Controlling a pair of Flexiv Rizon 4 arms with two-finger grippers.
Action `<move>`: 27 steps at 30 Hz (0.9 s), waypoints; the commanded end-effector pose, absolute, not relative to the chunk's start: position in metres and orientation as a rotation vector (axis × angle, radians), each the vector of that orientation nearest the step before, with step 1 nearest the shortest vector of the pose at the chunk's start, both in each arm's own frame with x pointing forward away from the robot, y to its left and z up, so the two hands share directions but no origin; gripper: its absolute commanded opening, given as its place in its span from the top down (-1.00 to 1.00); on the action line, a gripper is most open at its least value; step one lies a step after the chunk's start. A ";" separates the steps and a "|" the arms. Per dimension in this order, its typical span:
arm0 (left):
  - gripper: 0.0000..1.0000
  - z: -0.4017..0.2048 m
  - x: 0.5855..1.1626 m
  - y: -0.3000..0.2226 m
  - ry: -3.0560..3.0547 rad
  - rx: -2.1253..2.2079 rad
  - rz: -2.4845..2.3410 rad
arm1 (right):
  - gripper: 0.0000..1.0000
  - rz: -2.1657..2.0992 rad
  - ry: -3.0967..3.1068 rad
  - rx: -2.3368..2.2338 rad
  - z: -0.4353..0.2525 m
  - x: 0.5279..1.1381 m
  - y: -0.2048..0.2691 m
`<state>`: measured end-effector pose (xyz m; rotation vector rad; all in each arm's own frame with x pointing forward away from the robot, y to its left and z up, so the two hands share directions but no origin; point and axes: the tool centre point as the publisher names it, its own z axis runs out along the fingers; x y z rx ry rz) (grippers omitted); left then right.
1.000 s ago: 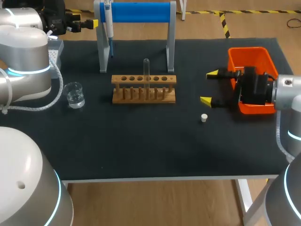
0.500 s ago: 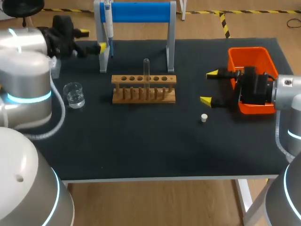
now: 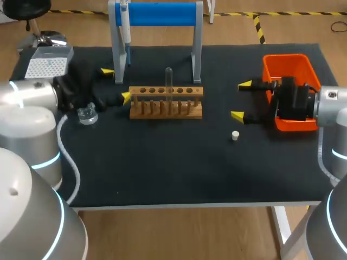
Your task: Invert the test tube, pick up the pipette, mount the tip to pipette, aspirate from beaker and dispense into the tube, eject the tip, return the pipette, and cap with the stopper.
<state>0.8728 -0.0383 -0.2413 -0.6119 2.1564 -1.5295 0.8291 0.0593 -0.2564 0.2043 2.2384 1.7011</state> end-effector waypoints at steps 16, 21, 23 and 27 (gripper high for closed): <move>-1.00 -0.260 0.847 -0.044 2.087 -0.600 -1.606 | -1.00 1.700 2.237 0.205 -0.257 0.828 0.059; -1.00 -0.260 0.847 -0.044 2.087 -0.600 -1.606 | -1.00 1.700 2.237 0.205 -0.257 0.828 0.059; -1.00 -0.260 0.847 -0.044 2.087 -0.600 -1.606 | -1.00 1.700 2.237 0.205 -0.257 0.828 0.059; -1.00 -0.260 0.847 -0.044 2.087 -0.600 -1.606 | -1.00 1.724 2.247 0.187 -0.257 0.839 0.061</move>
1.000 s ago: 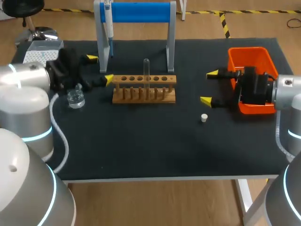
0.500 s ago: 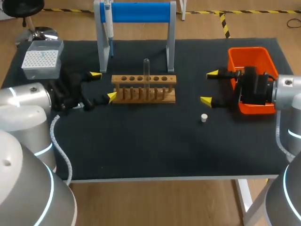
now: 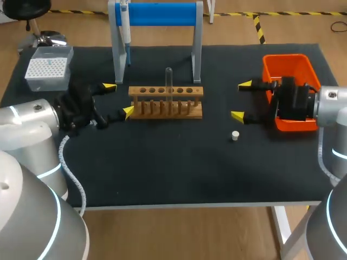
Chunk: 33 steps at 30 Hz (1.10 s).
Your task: Invert the test tube, pick up the pipette, mount the tip to pipette, aspirate from beaker and dispense into the tube, eject the tip, return the pipette, and cap with the stopper.
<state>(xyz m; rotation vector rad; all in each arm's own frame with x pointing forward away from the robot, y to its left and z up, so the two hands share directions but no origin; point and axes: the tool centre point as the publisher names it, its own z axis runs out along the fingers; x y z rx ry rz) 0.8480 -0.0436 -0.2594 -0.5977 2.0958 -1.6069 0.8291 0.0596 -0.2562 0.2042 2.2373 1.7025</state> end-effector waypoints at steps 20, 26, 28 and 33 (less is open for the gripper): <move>-1.00 -0.260 0.847 -0.044 2.087 -0.600 -1.606 | -1.00 2.064 2.317 -0.122 -0.263 0.911 0.110; -1.00 -0.260 0.847 -0.044 2.087 -0.600 -1.606 | -1.00 2.136 2.331 -0.199 -0.263 0.922 0.133; -1.00 -0.260 0.847 -0.044 2.087 -0.600 -1.606 | -1.00 2.157 2.337 -0.226 -0.263 0.925 0.140; -1.00 -0.260 0.847 -0.044 2.087 -0.600 -1.606 | -1.00 2.222 2.344 -0.280 -0.264 0.929 0.160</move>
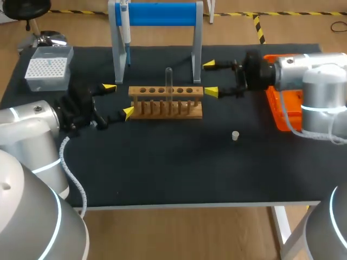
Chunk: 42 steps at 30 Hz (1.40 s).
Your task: Invert the test tube, pick up the pipette, mount the tip to pipette, aspirate from beaker and dispense into the tube, eject the tip, return the pipette, and cap with the stopper.
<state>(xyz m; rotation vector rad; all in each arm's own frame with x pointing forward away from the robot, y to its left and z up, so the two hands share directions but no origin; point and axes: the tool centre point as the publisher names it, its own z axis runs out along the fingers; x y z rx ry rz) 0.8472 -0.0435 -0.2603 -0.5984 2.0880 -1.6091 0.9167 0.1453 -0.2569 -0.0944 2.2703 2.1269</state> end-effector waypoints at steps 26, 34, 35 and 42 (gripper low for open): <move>-1.00 -0.260 0.847 -0.044 2.087 -0.600 -1.606 | -0.80 2.238 2.402 -0.209 -0.278 0.930 0.203; -1.00 -0.260 0.847 -0.044 2.087 -0.600 -1.606 | -0.68 2.236 2.374 -0.187 -0.279 0.935 0.211; -1.00 -0.260 0.847 -0.044 2.087 -0.600 -1.606 | -0.68 2.240 2.370 -0.185 -0.279 0.935 0.213; -1.00 -0.260 0.847 -0.044 2.087 -0.600 -1.606 | -0.55 2.241 2.359 -0.185 -0.280 0.932 0.221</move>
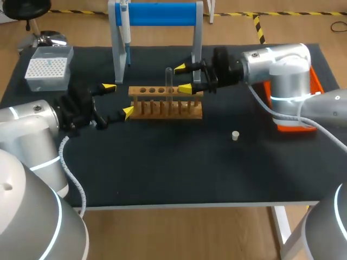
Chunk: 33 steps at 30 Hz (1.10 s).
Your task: Invert the test tube, pick up the pipette, mount the tip to pipette, aspirate from beaker and dispense into the tube, eject the tip, return the pipette, and cap with the stopper.
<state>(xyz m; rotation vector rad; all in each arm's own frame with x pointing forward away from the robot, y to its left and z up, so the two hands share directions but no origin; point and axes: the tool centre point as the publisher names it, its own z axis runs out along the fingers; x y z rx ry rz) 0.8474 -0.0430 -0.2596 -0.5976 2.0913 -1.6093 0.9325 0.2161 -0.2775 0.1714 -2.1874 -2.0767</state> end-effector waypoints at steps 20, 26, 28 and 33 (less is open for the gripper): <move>-1.00 -0.260 0.847 -0.044 2.087 -0.600 -1.606 | -0.30 -2.097 -2.219 0.168 -0.283 0.935 0.243; -1.00 -0.260 0.847 -0.044 2.087 -0.600 -1.606 | -0.25 -2.103 -2.221 0.167 -0.283 0.937 0.247; -1.00 -0.260 0.847 -0.044 2.087 -0.600 -1.606 | -0.24 -2.105 -2.221 0.167 -0.283 0.937 0.248; -1.00 -0.260 0.847 -0.044 2.087 -0.600 -1.606 | -0.18 -2.111 -2.214 0.165 -0.284 0.937 0.251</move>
